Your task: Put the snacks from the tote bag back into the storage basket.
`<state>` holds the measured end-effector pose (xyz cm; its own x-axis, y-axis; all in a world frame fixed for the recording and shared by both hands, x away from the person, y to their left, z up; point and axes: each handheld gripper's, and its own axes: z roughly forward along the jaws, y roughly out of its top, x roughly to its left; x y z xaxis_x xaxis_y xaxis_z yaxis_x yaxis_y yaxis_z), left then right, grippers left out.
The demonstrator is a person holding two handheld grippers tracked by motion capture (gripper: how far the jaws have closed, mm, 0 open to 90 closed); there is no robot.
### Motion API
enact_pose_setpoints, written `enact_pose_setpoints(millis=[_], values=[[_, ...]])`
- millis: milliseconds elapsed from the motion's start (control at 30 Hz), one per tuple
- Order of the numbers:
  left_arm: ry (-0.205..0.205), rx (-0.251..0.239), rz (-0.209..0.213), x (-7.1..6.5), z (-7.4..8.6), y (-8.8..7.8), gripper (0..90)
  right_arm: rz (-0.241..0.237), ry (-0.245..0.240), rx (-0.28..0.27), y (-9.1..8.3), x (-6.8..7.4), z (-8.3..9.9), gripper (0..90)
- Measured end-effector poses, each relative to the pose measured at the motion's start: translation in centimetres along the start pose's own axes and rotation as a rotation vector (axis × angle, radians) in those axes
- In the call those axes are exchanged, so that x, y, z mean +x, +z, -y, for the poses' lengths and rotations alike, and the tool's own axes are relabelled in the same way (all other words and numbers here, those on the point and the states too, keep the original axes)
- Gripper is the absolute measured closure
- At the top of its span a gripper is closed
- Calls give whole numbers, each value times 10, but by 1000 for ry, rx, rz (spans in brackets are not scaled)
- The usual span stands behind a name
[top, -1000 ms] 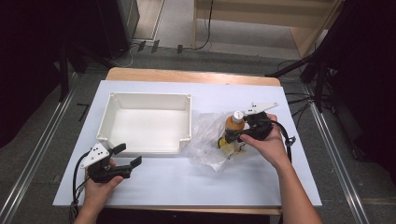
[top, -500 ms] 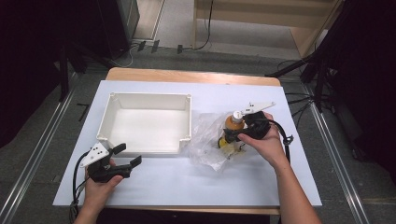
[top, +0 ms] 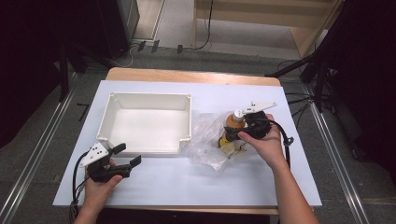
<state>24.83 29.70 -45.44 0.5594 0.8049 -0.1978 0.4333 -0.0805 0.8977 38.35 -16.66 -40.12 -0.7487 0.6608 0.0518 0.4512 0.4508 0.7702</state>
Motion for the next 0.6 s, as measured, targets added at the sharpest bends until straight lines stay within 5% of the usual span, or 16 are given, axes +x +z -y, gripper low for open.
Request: enact_pose_setpoints(millis=[600], values=[[10, 5, -12, -1, 0, 0, 162, 5, -39, -22, -30, 3, -27, 313]])
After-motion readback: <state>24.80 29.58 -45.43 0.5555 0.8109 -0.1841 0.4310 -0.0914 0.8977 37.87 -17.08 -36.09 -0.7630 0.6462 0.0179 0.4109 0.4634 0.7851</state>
